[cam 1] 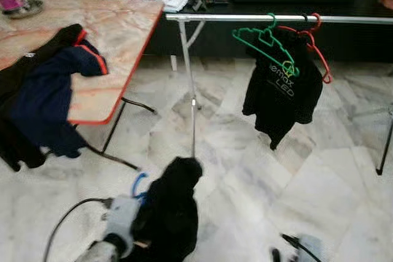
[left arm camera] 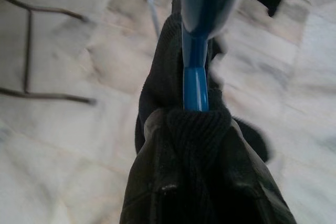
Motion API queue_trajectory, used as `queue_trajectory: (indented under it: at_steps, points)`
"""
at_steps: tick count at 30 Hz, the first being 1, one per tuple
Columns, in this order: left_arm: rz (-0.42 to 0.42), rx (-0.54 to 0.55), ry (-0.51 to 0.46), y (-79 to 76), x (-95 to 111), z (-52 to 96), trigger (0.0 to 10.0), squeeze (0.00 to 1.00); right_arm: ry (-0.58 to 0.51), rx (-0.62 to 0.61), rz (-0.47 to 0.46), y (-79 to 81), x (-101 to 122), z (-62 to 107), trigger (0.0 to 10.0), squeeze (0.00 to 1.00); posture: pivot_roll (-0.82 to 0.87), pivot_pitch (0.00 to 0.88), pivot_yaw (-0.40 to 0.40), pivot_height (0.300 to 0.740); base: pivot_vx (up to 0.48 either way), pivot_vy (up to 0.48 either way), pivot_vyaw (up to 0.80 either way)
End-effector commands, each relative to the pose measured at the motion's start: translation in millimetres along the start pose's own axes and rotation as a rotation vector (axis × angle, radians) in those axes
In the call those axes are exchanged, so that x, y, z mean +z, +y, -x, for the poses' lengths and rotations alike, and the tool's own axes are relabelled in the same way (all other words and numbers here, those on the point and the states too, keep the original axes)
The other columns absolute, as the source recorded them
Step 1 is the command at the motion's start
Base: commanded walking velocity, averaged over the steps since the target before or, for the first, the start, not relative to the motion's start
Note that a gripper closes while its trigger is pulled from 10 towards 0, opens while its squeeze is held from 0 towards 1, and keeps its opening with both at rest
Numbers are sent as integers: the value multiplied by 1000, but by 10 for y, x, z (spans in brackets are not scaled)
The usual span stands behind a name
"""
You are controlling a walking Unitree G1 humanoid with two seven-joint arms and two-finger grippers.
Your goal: Hang hanger
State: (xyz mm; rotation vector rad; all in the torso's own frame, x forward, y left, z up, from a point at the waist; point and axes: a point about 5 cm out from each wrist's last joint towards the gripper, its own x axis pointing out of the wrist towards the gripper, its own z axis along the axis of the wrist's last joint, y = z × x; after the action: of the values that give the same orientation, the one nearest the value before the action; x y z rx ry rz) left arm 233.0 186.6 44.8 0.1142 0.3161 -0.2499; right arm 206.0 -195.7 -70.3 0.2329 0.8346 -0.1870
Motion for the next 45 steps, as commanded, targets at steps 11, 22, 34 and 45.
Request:
queue_trajectory:
  at_steps: [11, 22, 34, 45]
  points:
    - [31, 14, -24, -10, 79, -29, 10000, 0, 52, -24, 36, -143, -171, 54, 10000, 0, -61, 206, 19, 740, 480, 0, 0]
    - [45, 62, -51, 41, 131, -70, 10000, 0, 57, -21, 57, -149, -156, 50, 10000, 0, -67, 222, 15, 740, 267, 0, 0]
    - [27, 80, -47, 34, 122, -70, 10000, 0, 86, -17, 97, -172, -242, 73, 10000, 0, -67, 226, 12, 740, 0, -331, 0]
    - [27, 84, -52, 24, 126, -113, 10000, 0, 93, -29, 110, -229, -232, 79, 10000, 0, -68, 210, 3, 740, 0, -480, 0]
